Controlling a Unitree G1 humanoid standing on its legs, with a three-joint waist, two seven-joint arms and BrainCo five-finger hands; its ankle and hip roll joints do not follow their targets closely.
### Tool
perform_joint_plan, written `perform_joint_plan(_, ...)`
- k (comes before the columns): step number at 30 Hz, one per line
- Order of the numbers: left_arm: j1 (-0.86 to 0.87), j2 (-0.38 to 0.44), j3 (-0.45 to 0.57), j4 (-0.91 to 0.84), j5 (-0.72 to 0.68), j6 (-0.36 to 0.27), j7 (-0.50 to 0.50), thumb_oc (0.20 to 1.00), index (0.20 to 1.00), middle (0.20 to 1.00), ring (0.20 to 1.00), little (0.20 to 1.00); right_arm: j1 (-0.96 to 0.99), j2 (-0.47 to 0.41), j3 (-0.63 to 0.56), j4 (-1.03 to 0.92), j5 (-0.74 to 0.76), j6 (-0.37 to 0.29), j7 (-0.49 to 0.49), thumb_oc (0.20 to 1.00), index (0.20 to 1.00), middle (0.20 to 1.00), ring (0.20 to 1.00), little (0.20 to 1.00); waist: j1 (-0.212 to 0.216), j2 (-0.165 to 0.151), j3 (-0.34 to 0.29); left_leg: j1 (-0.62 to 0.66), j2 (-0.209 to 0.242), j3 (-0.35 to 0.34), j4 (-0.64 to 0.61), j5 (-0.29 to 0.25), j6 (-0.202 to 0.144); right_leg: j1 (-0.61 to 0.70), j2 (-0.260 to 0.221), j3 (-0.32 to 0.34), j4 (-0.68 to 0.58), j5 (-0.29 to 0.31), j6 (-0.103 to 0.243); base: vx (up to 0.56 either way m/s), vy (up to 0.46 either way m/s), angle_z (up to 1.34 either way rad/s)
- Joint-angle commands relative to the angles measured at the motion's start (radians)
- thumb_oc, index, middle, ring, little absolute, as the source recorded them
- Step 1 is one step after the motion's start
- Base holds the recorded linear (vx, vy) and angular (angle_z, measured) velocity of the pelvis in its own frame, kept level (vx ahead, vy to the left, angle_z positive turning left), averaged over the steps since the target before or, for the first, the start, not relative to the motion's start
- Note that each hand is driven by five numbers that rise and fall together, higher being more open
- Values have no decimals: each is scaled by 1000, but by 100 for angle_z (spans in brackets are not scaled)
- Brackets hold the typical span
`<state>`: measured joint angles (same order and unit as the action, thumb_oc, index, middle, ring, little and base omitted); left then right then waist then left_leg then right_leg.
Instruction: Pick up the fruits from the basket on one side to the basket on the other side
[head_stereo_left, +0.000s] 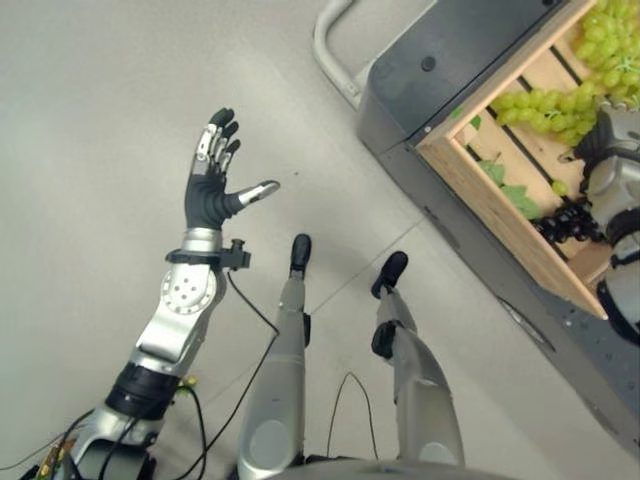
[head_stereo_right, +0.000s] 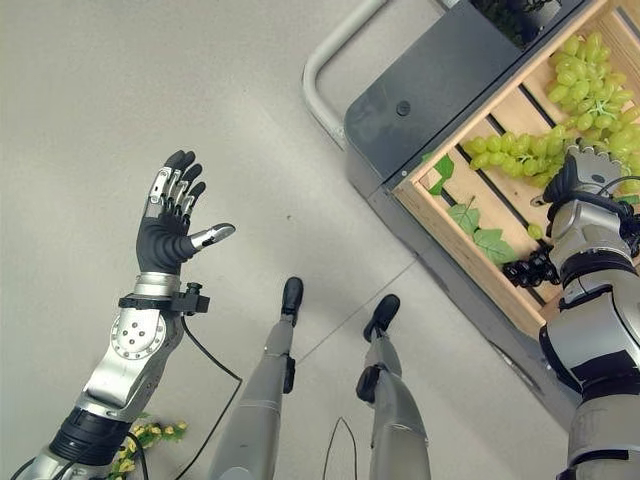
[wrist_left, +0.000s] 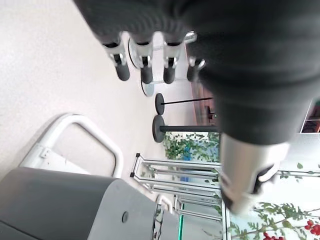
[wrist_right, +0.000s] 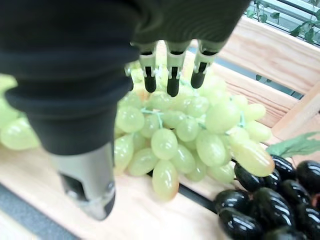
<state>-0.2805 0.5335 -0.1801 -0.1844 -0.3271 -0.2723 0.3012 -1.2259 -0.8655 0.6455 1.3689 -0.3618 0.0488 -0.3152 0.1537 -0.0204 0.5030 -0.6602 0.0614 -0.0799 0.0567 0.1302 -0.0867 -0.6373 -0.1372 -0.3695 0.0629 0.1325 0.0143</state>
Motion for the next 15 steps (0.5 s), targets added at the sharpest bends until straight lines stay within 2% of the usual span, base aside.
perform_joint_plan(1,45,21,40,-180,32,-74,3,1000,1000,1000,1000,1000,-109,-58,145,33,2,7,13,1000,1000,1000,1000,1000,9,32,17,8,-6,24,-29,32,-24,-11,-18,5,109,-76,113,2,-17,6)
perform_joint_plan(8,56,20,49,-178,20,-78,-6,1000,1000,1000,1000,1000,-120,-64,142,53,11,9,27,1000,1000,1000,1000,1000,26,42,17,-12,-9,9,-42,44,-26,-29,-20,-10,112,-77,113,6,-11,8)
perform_joint_plan(15,66,28,48,-179,15,-77,-10,1000,1000,1000,1000,1000,-161,-98,147,56,18,18,-8,1000,1000,1000,1000,1000,32,49,17,-15,-12,5,-50,47,-26,-33,-22,-16,113,-80,113,1,1,1)
